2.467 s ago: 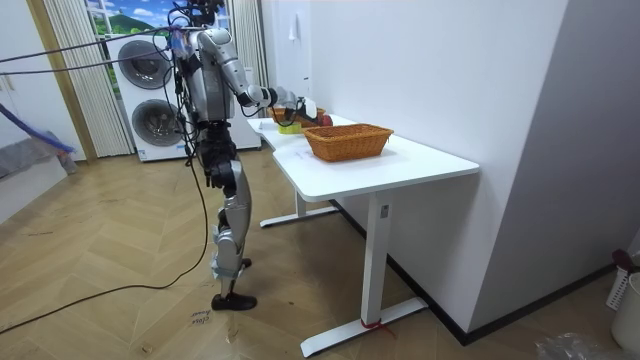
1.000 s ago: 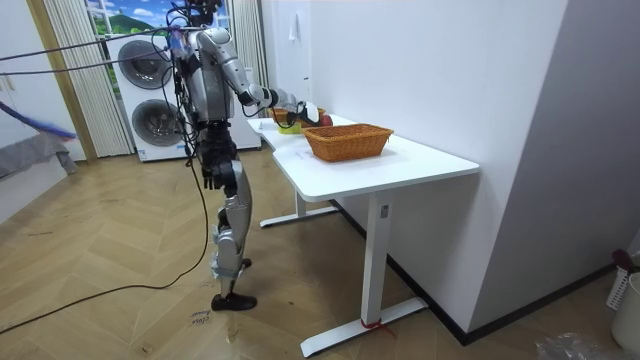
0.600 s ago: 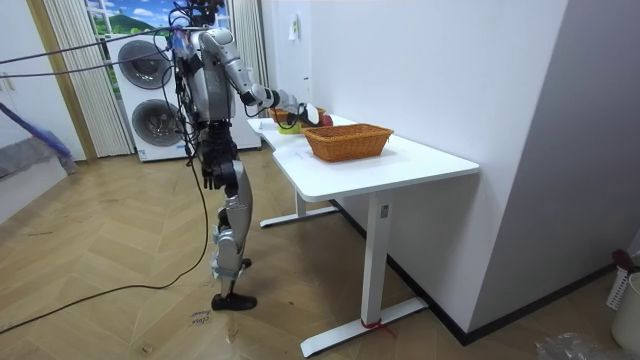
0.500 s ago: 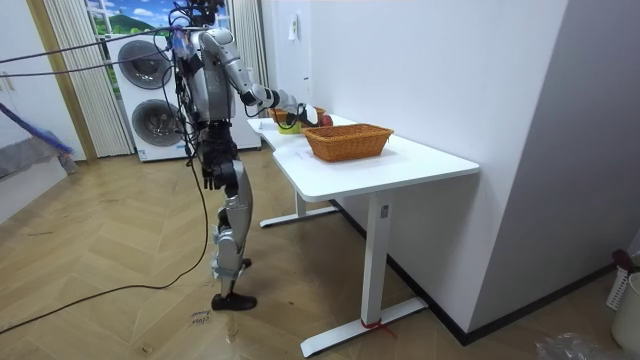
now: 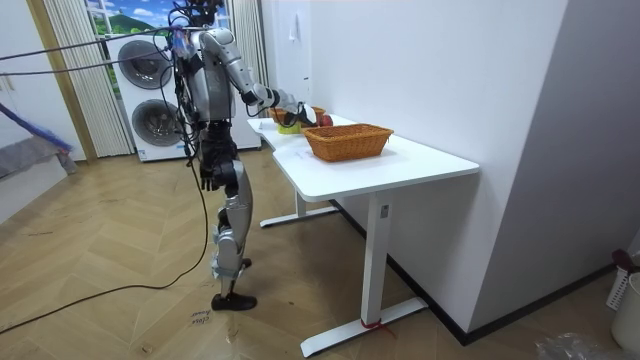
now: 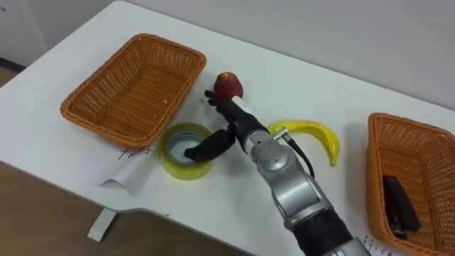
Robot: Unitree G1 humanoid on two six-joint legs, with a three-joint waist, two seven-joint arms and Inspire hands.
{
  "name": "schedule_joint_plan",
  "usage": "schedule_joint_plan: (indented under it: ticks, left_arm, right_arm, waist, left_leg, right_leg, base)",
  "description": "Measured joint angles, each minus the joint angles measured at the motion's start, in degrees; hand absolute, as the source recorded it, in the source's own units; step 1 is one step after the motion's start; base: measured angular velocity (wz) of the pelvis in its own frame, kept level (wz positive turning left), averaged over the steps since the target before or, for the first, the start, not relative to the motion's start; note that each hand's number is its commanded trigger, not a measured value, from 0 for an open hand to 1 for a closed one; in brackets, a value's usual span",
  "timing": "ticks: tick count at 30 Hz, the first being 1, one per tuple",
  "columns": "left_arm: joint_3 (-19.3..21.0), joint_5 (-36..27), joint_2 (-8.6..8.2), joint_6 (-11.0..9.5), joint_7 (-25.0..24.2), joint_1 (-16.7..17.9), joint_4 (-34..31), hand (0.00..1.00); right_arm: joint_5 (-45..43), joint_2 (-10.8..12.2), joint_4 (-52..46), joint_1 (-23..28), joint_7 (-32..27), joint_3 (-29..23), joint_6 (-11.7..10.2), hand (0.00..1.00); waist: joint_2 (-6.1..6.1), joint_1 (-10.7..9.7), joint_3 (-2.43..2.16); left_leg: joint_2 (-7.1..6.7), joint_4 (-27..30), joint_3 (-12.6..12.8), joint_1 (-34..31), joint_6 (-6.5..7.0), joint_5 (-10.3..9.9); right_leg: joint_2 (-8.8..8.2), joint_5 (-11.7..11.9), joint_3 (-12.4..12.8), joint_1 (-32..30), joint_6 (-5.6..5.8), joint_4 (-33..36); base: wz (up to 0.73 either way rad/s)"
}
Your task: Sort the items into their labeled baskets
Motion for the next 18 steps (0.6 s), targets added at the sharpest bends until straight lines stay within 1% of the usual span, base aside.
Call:
schedule_joint_plan:
  ticks: [2, 4, 6, 8, 13, 16, 18]
  left_arm:
    - [0.0, 0.1, 0.07, 0.2, -0.7, 0.0, -0.8, 0.00]
    - [0.3, 0.0, 0.20, 0.2, -1.2, -0.1, -1.5, 0.00]
    - [0.7, -0.1, 0.18, 0.2, -1.4, -0.3, -1.4, 0.00]
    - [0.8, -0.1, 0.23, 0.2, -2.0, -0.7, -1.4, 0.00]
    - [1.3, 0.0, 1.24, 0.2, -2.4, -1.0, -0.8, 0.00]
    - [2.4, -0.1, 1.33, 0.5, -2.4, -0.8, -0.4, 0.00]
    - [2.8, -0.1, 1.32, 0.6, -2.9, -0.6, -0.4, 0.00]
  right_arm:
    - [-1.8, 0.0, 0.0, -0.3, 0.9, 0.1, 0.2, 1.00]
    - [-4.3, -0.1, -0.4, -0.3, 1.5, 0.6, 0.6, 1.00]
    - [-6.9, -0.2, -0.6, -0.5, 2.4, 0.6, 0.6, 1.00]
    - [-9.1, -0.2, -0.4, -1.0, 3.7, 0.8, 0.7, 1.00]
    - [-11.5, -0.7, -0.4, -2.4, 7.4, 0.9, 2.2, 1.00]
    - [-14.2, -0.9, -0.4, -2.8, 9.6, 0.9, 3.0, 1.00]
    - [-15.3, -1.0, -0.4, -3.2, 10.5, 0.7, 3.2, 1.00]
  waist:
    - [-0.21, 0.0, -0.13]
    - [-0.68, 0.0, -0.42]
    - [-0.96, 0.0, -0.54]
    - [-1.00, 0.0, -0.45]
    - [-1.55, 0.0, -0.17]
    - [-1.86, 0.0, 0.01]
    - [-1.93, 0.1, 0.05]
  left_leg:
    - [0.00, 0.1, 0.0, 0.0, 0.00, 0.0]
    - [-0.01, 0.1, -0.1, 0.0, 0.00, 0.0]
    - [-0.02, 0.1, -0.1, 0.2, 0.00, 0.0]
    - [-0.06, 0.2, -0.2, 0.8, 0.00, 0.0]
    - [-0.13, -0.3, -0.5, 1.1, 0.01, 0.0]
    - [-0.13, -0.2, -0.5, 1.1, 0.01, 0.0]
    - [-0.14, 0.0, -0.4, 1.1, 0.01, 0.0]
  right_leg:
    - [0.01, 0.0, 0.0, 0.0, 0.00, 0.0]
    - [0.01, 0.0, 0.0, 0.0, 0.00, 0.0]
    - [-0.02, 0.0, -0.1, 0.3, 0.00, 0.0]
    - [-0.05, 0.0, -0.1, 0.9, 0.00, 0.0]
    - [-0.05, -0.1, -0.1, 1.4, 0.22, -0.1]
    - [-0.05, -0.1, -0.2, 1.4, 0.23, -0.1]
    - [-0.09, -0.1, -0.2, 1.4, 0.23, 0.0]
  base:
    - [0.00]
    - [0.00]
    - [0.02]
    - [0.02]
    - [0.03]
    - [0.00]
    - [0.00]
